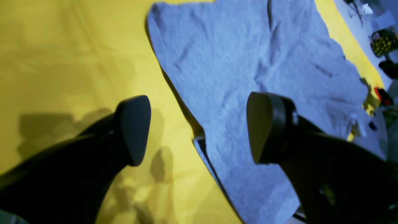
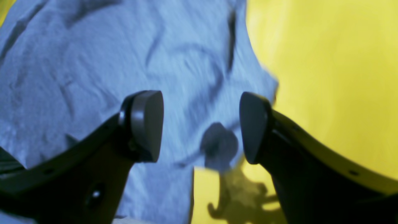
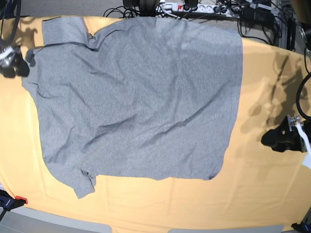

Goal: Layout the t-shirt on the table in an organized manner, then fold the t-shirt properly
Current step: 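Grasp the shirt collar edge near the right gripper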

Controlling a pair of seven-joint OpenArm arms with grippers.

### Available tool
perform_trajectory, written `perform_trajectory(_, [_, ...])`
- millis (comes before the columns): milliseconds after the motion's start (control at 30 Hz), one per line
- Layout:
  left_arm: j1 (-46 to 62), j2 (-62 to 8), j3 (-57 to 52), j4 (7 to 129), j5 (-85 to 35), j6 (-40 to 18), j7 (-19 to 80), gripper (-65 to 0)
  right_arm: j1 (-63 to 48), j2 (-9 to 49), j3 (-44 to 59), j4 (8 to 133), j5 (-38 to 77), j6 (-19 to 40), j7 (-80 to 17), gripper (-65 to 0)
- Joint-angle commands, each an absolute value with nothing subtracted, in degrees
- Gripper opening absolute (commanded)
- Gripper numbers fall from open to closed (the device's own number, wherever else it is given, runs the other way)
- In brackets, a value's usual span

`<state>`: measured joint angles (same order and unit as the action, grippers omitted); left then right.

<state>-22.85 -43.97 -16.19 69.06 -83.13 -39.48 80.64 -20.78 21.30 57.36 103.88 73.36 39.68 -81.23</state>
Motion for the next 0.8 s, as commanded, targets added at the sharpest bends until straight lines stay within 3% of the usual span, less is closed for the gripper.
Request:
perform_trajectory(0, [-23.6,-45.4,-16.8,69.8,-84.6,-39.5,79.5,-15.8,-21.0,21.7,58.2,104.8,74.7,40.0,-80.0,-26.1])
perform_trajectory(267, [-19.9,-45.4,-16.8,69.8,-84.6,-39.5,79.5,-15.8,-24.3,15.1,58.6,104.7,67.5,40.0,-79.7,-26.1])
perform_trajectory(400, [-19.8,-45.4,-16.8,69.8,-84.5,-39.5,79.5,-15.8,-24.3,14.9,58.6,104.7,61.2,40.0,-75.7,-26.1])
perform_trajectory(533, [-19.8,-45.4,-16.8,69.8,-84.6,-39.5,79.5,-15.8,-24.3,14.0,58.6,103.8,62.0,40.0,-75.2,-26.1])
perform_trajectory(767, [-19.8,-45.4,-16.8,69.8,-84.6,-39.5,79.4,-15.8,-23.0,13.2,58.6,93.3,61.8,40.0,-71.1,-26.1])
